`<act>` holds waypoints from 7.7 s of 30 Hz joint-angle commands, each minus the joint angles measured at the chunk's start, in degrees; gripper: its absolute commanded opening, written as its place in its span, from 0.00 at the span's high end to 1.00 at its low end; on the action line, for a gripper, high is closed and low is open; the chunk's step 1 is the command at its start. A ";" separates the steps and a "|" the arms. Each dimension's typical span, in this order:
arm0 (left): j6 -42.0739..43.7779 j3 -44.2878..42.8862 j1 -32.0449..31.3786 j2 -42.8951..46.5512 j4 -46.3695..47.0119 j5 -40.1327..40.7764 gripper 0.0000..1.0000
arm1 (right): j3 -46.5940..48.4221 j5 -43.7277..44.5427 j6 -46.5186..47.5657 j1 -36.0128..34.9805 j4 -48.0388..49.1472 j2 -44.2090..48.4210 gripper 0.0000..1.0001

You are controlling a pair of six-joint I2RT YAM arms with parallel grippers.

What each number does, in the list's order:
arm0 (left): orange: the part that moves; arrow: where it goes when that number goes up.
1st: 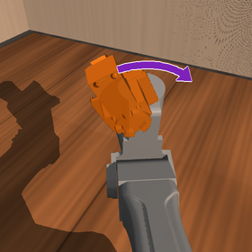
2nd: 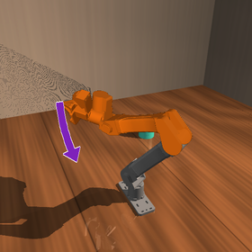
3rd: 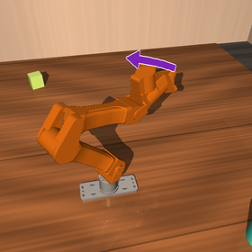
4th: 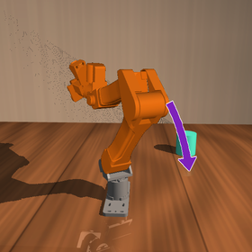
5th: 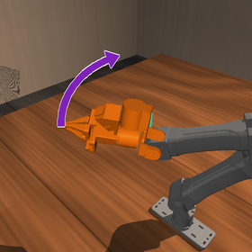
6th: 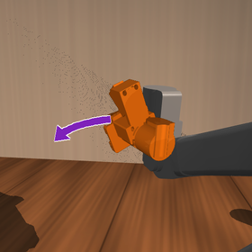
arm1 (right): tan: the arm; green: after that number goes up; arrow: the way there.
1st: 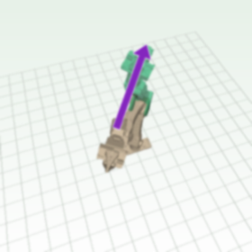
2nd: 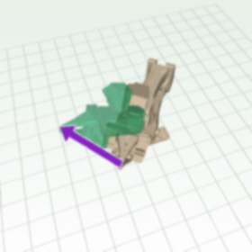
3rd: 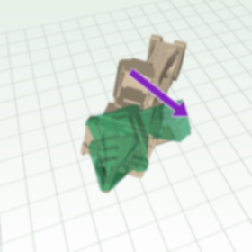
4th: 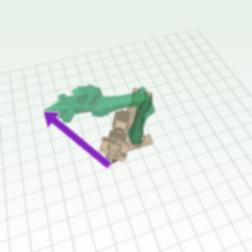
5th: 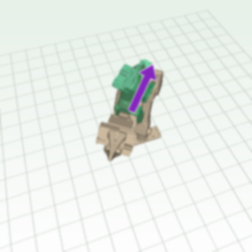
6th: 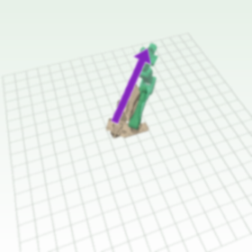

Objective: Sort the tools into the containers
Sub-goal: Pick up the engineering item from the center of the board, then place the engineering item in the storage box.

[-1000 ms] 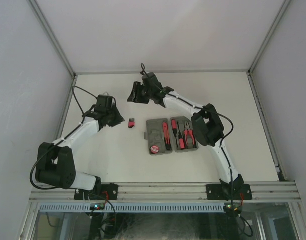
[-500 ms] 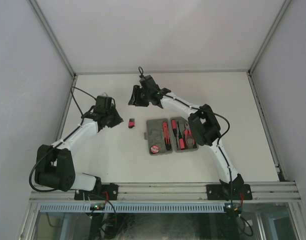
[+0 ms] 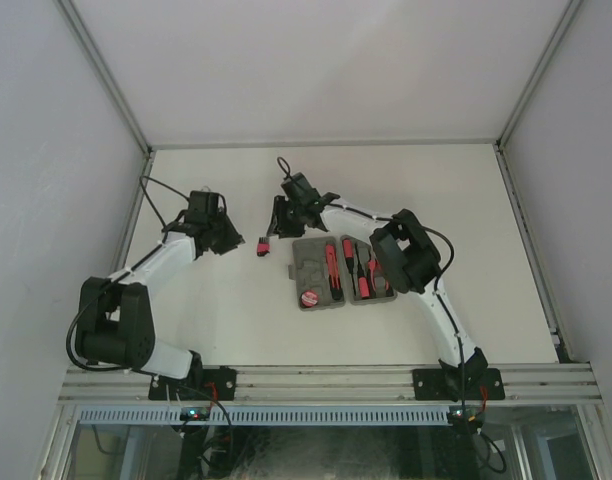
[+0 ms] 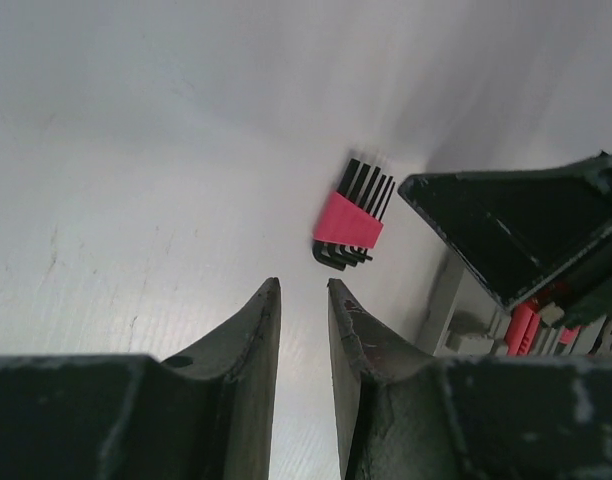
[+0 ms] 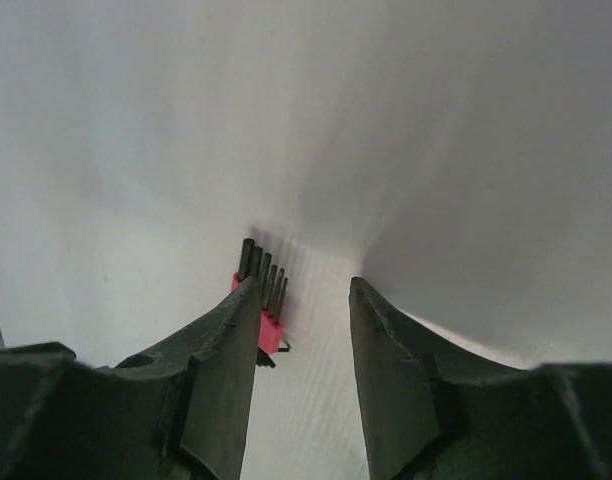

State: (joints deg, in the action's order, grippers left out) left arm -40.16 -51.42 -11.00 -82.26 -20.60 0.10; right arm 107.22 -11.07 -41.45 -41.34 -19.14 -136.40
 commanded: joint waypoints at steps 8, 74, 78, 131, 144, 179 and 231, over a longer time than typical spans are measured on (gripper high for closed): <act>-1.20 -0.91 1.12 -7.12 5.20 -6.66 0.70 | -5.18 -3.88 -3.08 -0.67 4.91 7.19 0.64; -2.49 -2.91 0.73 -15.97 6.08 -2.07 0.77 | -2.02 -7.36 -4.03 -0.75 1.71 1.43 0.69; -2.21 -3.49 0.07 -16.81 5.67 -2.27 0.77 | -1.78 -8.21 -4.50 -0.93 2.16 0.89 0.69; -2.30 -4.38 -0.85 -2.50 -0.72 0.86 0.66 | -11.90 -10.18 -6.67 2.73 14.76 11.22 1.00; -1.78 -4.79 1.81 10.42 -4.19 2.85 0.64 | -21.08 -8.52 0.10 5.31 21.06 25.13 1.00; 3.86 0.00 2.15 17.70 -6.90 0.52 0.64 | -49.30 -3.41 68.64 1.35 27.04 45.99 1.00; 6.72 -1.56 5.69 19.09 -11.25 -3.91 0.50 | -50.51 47.14 -41.46 -6.95 35.78 37.52 0.97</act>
State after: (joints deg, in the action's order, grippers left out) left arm -34.30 -52.23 -6.04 -64.93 -32.36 -2.44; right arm 54.26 33.15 -77.43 -47.57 17.80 -98.50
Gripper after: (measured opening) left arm 0.492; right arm 0.029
